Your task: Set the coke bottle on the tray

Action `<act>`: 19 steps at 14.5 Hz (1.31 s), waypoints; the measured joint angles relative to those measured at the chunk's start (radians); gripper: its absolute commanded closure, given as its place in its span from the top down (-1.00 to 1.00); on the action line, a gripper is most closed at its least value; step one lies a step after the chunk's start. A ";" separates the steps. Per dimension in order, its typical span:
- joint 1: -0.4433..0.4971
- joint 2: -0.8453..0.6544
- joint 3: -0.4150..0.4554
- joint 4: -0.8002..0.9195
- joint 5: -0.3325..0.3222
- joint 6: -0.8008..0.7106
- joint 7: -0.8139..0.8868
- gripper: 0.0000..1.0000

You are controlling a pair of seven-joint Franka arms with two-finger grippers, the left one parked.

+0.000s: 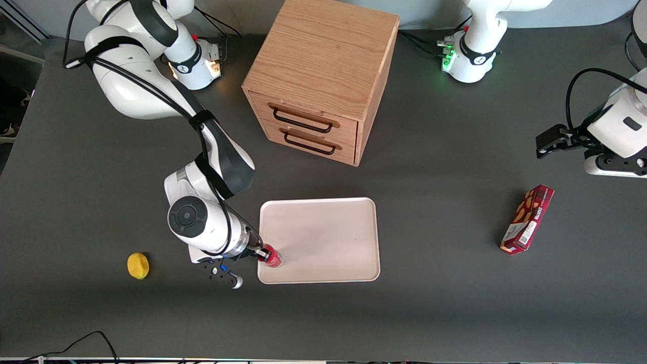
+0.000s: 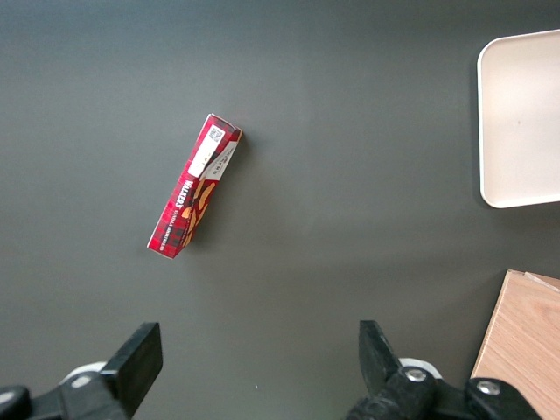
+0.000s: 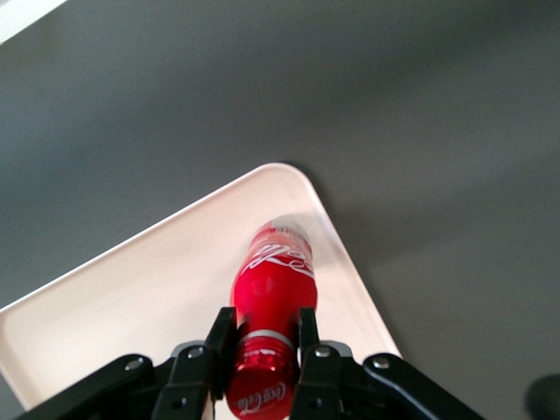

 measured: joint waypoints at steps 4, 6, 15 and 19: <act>0.000 0.007 0.002 0.015 -0.009 0.007 0.000 1.00; -0.005 -0.002 0.022 0.041 -0.011 -0.043 0.000 1.00; -0.145 -0.530 0.128 0.041 0.033 -0.692 -0.280 1.00; -0.172 -0.771 -0.119 -0.196 0.180 -0.685 -0.548 1.00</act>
